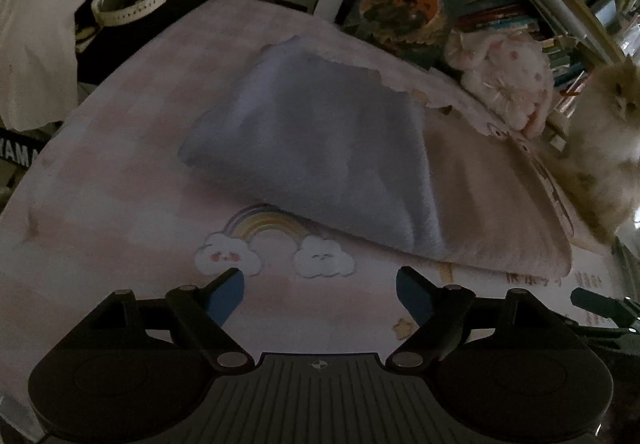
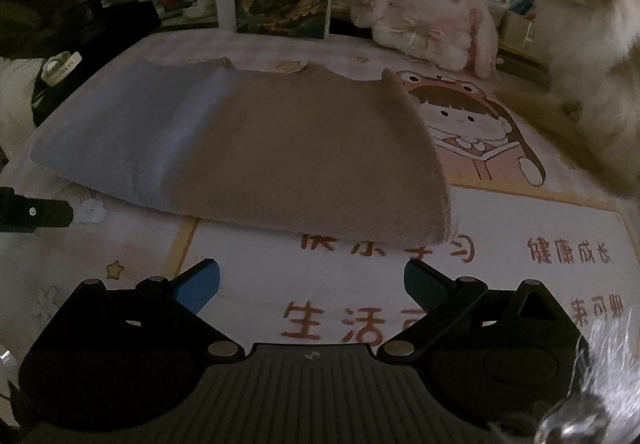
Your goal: Fold clothes
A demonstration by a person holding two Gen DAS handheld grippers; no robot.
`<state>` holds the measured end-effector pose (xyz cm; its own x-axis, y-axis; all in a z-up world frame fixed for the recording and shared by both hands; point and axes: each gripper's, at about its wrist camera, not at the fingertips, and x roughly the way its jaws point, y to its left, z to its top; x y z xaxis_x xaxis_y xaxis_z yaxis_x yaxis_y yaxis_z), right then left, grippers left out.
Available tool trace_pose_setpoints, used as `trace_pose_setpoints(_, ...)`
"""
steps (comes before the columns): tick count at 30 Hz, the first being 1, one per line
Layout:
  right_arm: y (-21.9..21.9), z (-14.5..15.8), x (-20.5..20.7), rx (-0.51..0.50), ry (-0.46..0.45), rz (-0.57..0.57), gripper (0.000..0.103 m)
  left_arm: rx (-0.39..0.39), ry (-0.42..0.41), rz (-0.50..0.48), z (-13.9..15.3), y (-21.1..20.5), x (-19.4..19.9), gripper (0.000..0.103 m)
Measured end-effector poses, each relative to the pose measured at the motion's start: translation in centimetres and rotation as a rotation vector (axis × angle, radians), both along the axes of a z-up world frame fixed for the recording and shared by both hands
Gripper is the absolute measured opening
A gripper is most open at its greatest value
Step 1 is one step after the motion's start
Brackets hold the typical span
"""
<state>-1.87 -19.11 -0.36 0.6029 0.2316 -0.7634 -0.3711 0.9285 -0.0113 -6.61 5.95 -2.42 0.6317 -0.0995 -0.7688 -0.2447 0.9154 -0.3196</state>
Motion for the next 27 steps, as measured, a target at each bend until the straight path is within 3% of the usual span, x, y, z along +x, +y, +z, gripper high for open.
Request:
trace_pose_setpoints(13,-5.7,-0.2,4.9,0.033,-0.006,0.223,0.099,0.029,0.024,0.224,0.7,-6.7,0.4,0.086)
trace_pose_setpoints(21,-8.6,-1.4,6.5,0.083,0.037,0.345,0.099,-0.057,-0.038,0.432,1.0,-5.8,-0.2,0.086)
trace_pose_setpoints(27,-9.9,-1.7,7.3,0.121,0.058,0.371,0.099,-0.122,-0.084,0.588,1.2,-5.2,-0.7,0.082)
